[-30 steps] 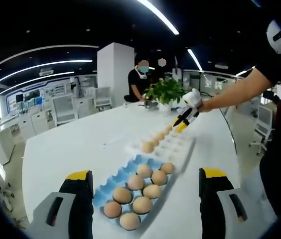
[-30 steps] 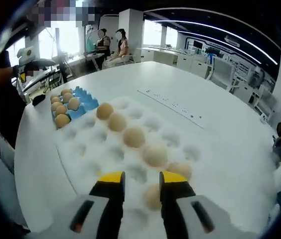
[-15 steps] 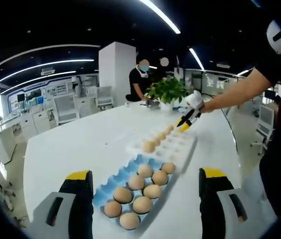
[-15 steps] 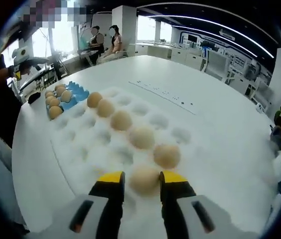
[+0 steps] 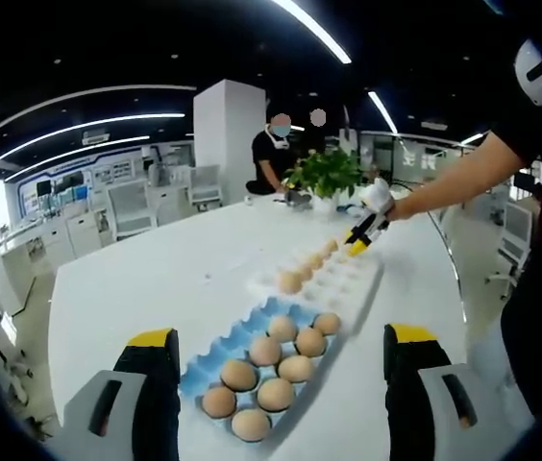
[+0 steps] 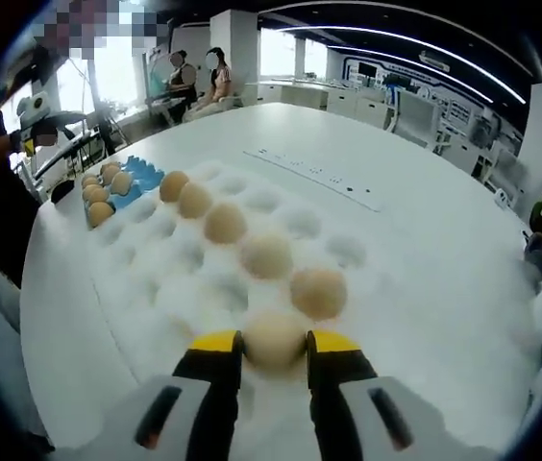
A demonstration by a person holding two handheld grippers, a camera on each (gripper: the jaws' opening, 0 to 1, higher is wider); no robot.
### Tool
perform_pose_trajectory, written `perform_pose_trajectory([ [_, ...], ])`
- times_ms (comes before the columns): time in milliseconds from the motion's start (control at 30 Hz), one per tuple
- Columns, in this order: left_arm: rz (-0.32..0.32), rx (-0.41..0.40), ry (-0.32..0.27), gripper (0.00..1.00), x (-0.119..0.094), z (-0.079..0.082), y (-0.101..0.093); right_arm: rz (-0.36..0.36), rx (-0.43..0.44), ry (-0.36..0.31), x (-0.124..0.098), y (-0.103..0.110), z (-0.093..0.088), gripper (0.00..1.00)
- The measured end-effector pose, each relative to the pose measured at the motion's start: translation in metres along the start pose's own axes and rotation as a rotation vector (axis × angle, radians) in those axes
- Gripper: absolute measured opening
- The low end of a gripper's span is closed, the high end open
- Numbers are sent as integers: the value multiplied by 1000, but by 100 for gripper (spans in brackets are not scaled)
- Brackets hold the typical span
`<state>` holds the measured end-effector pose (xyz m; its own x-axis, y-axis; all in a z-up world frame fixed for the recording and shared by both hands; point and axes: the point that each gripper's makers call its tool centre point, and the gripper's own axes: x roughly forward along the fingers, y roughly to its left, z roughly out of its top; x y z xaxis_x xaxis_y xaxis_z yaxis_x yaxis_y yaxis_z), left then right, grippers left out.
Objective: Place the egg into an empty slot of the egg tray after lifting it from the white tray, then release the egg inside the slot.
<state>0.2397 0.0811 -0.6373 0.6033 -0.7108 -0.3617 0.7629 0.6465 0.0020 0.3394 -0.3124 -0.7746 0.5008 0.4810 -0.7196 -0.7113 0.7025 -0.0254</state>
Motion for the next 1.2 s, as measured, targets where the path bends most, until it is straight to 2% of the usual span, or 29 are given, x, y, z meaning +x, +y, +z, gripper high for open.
perform_pose_trajectory([
  [300,-3,4,-2,90,3,3,-1,-12,-12,-2,-2,0,1,27],
  [667,-6,6,-12,90,0,4,2,-26,-28,-18,-15,2,11,27],
  [967,-20,9,-22,90,-1,3,3,-37,-52,-55,-28,9,33,27],
  [1200,-32,12,-32,90,-1,4,2,-18,-81,-79,-23,27,51,27],
])
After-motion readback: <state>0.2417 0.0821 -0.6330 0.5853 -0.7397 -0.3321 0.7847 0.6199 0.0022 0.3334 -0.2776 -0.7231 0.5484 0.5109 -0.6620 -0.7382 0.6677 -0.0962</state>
